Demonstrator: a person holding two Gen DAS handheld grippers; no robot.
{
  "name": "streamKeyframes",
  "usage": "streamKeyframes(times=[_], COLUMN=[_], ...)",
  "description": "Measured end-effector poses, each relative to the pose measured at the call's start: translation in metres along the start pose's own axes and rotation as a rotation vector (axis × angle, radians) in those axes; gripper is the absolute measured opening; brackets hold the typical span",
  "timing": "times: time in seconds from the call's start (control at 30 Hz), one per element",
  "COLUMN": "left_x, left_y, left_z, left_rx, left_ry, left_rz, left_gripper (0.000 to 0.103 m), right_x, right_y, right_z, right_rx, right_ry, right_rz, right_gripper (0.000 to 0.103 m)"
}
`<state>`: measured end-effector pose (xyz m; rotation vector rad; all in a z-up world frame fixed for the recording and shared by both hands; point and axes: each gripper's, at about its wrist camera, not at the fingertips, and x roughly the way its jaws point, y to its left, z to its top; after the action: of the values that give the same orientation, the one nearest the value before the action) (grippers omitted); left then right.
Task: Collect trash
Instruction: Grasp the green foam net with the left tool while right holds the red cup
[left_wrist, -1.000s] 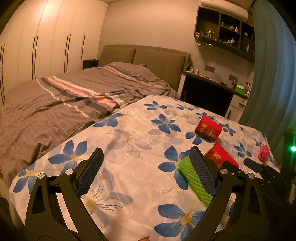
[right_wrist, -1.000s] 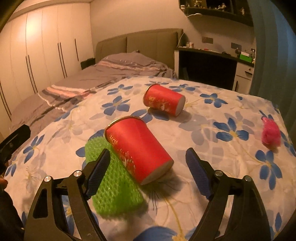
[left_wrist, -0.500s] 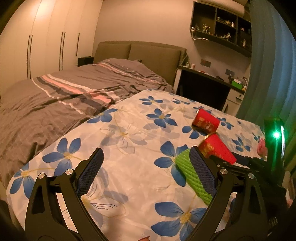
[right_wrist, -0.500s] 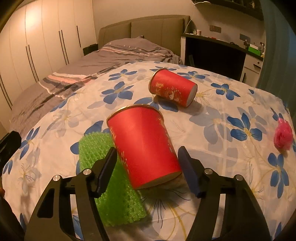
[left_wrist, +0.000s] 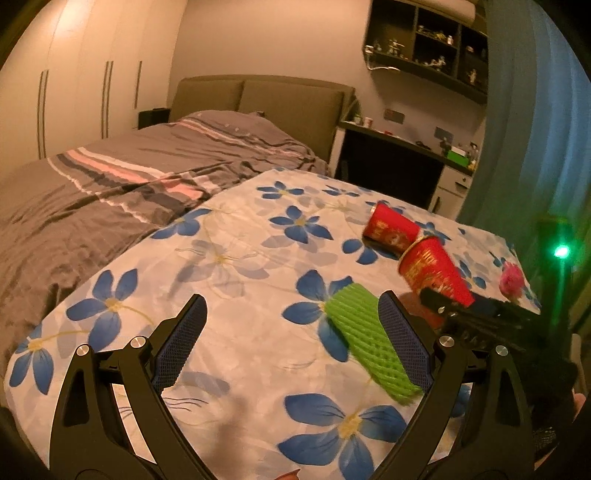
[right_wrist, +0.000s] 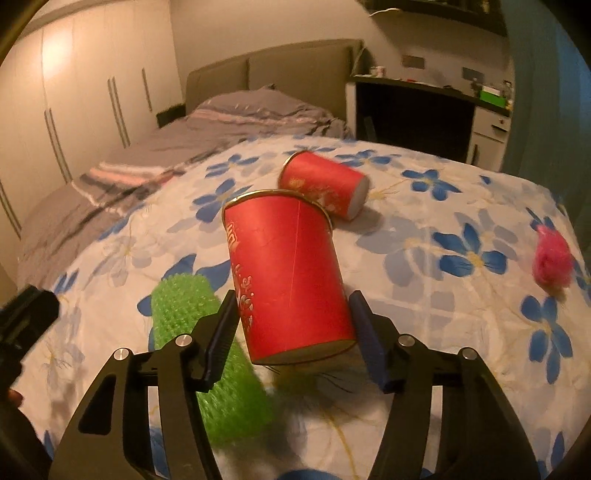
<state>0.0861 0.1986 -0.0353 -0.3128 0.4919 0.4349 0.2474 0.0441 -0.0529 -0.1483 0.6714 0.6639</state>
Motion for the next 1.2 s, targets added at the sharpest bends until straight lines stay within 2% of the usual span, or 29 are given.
streamKeyframes(times=[0.2, 0.33, 0.47, 0.57, 0.7, 0.77, 0.83, 0.9, 1.03, 1.2], left_x=[0.016, 0.040, 0.063, 0.075, 0.084, 0.083, 0.081, 0.078, 0.069, 0.039], left_y=[-0.024, -0.045, -0.059, -0.063, -0.068, -0.070, -0.073, -0.077, -0.081, -0.086], left_z=[-0.001, -0.006, -0.014, -0.018, -0.021, -0.022, -0.022, -0.022, -0.018, -0.006], left_rx=[0.053, 0.099, 0.136, 0.139, 0.161, 0.169, 0.183, 0.203, 0.197, 0.169], left_ry=[0.059, 0.149, 0.246, 0.305, 0.344, 0.344, 0.341, 0.325, 0.300, 0.224], left_rz=[-0.077, -0.118, -0.124, -0.118, -0.111, -0.113, -0.121, -0.120, -0.149, -0.212], left_gripper=[0.092, 0.092, 0.092, 0.083, 0.059, 0.051, 0.038, 0.014, 0.010, 0.010], right_x=[-0.049, -0.087, -0.115, -0.132, -0.143, -0.148, -0.151, -0.154, -0.159, -0.170], right_y=[-0.030, -0.046, -0.053, -0.054, -0.057, -0.058, -0.058, -0.060, -0.064, -0.065], right_z=[-0.003, -0.011, -0.022, -0.033, -0.042, -0.046, -0.051, -0.055, -0.061, -0.068], right_rx=[0.080, 0.113, 0.122, 0.112, 0.110, 0.111, 0.112, 0.113, 0.125, 0.136], right_ry=[-0.106, -0.163, -0.191, -0.204, -0.207, -0.208, -0.207, -0.206, -0.208, -0.222], right_rz=[-0.040, -0.059, -0.065, -0.070, -0.078, -0.085, -0.089, -0.095, -0.107, -0.123], right_gripper=[0.059, 0.060, 0.060, 0.060, 0.060, 0.060, 0.060, 0.060, 0.060, 0.060])
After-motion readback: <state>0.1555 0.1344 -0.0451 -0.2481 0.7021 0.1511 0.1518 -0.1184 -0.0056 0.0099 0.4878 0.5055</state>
